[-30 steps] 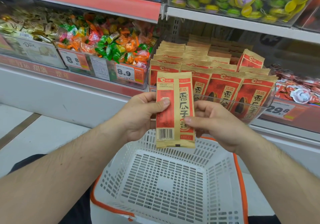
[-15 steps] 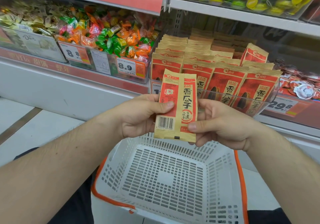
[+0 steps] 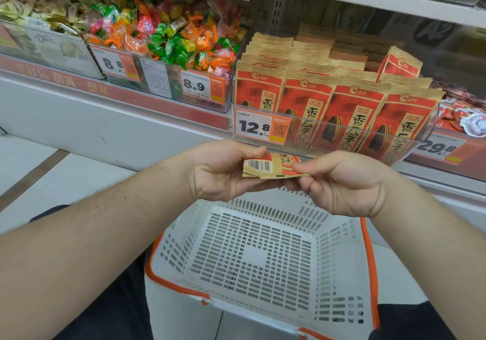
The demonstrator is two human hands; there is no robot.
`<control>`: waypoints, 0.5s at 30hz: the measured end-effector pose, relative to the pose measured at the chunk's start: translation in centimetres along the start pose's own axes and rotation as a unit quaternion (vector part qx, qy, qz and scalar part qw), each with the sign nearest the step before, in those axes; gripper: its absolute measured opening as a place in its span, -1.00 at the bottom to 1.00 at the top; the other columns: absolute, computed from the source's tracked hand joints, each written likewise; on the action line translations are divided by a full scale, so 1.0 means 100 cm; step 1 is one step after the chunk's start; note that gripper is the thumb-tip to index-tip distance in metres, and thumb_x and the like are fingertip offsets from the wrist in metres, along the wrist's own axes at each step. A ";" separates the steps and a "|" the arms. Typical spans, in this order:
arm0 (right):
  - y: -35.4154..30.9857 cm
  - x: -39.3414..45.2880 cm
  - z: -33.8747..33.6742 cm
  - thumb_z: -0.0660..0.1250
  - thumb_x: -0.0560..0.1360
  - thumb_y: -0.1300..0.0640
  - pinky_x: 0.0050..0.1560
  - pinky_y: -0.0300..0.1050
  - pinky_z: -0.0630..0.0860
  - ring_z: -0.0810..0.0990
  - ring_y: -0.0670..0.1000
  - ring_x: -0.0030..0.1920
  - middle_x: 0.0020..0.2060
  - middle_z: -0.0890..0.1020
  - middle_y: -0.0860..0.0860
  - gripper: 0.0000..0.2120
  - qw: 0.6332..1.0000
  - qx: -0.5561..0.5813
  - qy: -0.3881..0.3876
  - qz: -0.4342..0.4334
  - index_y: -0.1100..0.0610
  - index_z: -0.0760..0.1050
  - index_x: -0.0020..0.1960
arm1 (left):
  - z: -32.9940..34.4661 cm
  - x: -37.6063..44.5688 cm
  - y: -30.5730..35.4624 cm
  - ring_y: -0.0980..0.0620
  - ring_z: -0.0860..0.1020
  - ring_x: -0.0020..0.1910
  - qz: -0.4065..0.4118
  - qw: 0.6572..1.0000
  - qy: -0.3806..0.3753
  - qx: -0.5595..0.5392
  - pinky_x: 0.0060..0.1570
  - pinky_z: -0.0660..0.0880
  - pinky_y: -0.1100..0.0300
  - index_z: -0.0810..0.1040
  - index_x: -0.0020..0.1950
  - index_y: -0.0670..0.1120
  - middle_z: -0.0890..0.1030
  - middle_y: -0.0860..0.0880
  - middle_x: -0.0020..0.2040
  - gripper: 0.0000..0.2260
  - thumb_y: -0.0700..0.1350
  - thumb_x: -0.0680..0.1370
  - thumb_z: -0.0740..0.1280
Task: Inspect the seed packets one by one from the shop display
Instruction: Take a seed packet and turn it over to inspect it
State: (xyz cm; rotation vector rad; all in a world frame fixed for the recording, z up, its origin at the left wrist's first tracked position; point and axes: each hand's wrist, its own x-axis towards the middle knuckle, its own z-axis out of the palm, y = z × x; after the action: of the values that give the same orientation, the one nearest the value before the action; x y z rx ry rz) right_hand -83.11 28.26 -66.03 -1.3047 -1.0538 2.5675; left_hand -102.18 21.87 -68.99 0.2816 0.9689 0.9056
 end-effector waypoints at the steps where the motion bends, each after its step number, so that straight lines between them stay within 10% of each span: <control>1: 0.000 0.000 0.000 0.29 0.33 0.30 -0.56 -0.29 0.52 0.60 -0.08 -0.55 -0.38 0.60 0.22 -0.65 1.000 0.005 0.004 0.002 0.40 0.51 0.09 | 0.000 0.001 -0.001 -0.21 0.70 -0.14 -0.001 1.000 0.000 -0.003 -0.04 0.56 0.10 0.57 0.11 -0.32 0.66 -0.31 -0.04 -0.64 -0.14 0.39 0.34; 7: 0.000 -0.001 0.000 0.29 0.34 0.30 -0.57 -0.29 0.52 0.59 -0.08 -0.56 -0.39 0.61 0.22 -0.63 1.000 0.012 0.007 -0.001 0.41 0.50 0.12 | 0.002 0.002 -0.001 -0.23 0.70 -0.22 -0.004 1.000 0.004 -0.017 -0.46 0.61 0.18 0.56 0.12 -0.31 0.66 -0.31 -0.10 -0.64 -0.17 0.38 0.34; 15: 0.005 0.000 0.005 0.36 0.33 0.31 -0.51 -0.29 0.56 0.65 -0.03 -0.48 -0.32 0.66 0.22 -0.69 0.993 -0.100 0.031 -0.047 0.38 0.55 0.06 | -0.002 0.006 -0.005 -0.05 0.70 -0.19 0.036 0.996 0.023 0.080 -0.17 0.64 0.15 0.58 0.10 -0.21 0.70 -0.17 -0.10 -0.80 -0.15 0.57 0.27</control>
State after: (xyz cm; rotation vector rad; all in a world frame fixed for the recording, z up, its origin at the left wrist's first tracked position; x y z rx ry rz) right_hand -83.38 27.60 -66.08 -1.3312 -1.3568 2.3893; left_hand -101.99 22.00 -69.72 0.4348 1.0817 0.9047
